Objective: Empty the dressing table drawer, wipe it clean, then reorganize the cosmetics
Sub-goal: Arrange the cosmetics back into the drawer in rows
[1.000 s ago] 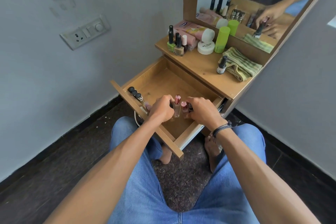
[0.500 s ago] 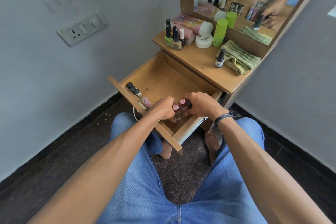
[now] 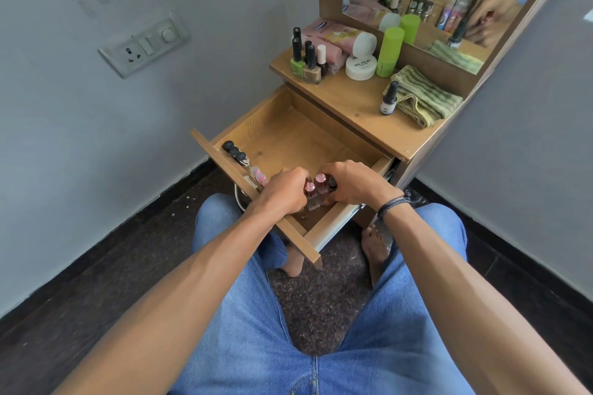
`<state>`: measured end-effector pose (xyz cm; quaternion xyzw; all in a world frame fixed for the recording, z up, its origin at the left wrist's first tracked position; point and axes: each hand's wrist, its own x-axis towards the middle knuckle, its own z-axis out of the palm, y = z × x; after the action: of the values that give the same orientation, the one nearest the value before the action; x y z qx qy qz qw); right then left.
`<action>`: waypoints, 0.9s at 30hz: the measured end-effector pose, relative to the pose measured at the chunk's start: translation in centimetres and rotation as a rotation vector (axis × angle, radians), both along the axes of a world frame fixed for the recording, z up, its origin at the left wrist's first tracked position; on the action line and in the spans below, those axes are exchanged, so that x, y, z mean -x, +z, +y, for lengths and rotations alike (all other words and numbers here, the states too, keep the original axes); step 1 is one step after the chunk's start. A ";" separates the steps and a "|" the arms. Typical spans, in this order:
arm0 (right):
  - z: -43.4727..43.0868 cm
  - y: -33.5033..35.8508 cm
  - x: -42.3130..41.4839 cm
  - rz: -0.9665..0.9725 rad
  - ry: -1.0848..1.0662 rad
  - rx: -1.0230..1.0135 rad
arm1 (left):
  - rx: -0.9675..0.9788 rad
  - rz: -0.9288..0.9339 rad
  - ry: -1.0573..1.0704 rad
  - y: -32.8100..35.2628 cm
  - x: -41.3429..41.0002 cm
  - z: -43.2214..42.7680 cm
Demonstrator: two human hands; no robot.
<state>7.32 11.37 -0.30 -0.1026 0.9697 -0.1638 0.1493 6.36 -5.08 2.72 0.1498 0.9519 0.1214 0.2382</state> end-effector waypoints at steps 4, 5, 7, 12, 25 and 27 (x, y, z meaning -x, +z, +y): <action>-0.1 -0.2 0.0 0.003 -0.005 0.001 | -0.021 0.115 -0.048 0.5 -1.0 -0.6; -0.1 -0.2 0.0 0.004 -0.006 0.001 | -0.028 0.142 -0.063 0.4 -1.3 -0.7; -0.2 -0.2 0.0 -0.001 -0.008 -0.002 | -0.038 0.181 -0.081 -0.1 -1.6 -1.0; -0.3 0.0 0.0 -0.018 0.001 -0.011 | -0.042 0.165 -0.077 -0.8 -1.3 -1.2; -0.8 0.8 0.6 -0.208 0.068 0.055 | 0.114 -0.077 -0.037 0.0 -1.0 -0.7; -1.0 0.8 0.6 -0.209 0.078 0.057 | 0.144 -0.097 -0.024 0.2 -0.9 -0.6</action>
<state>6.72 10.39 0.51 -0.1266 0.9391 -0.1953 0.2529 7.30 -5.72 2.92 0.1379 0.9435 0.0570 0.2958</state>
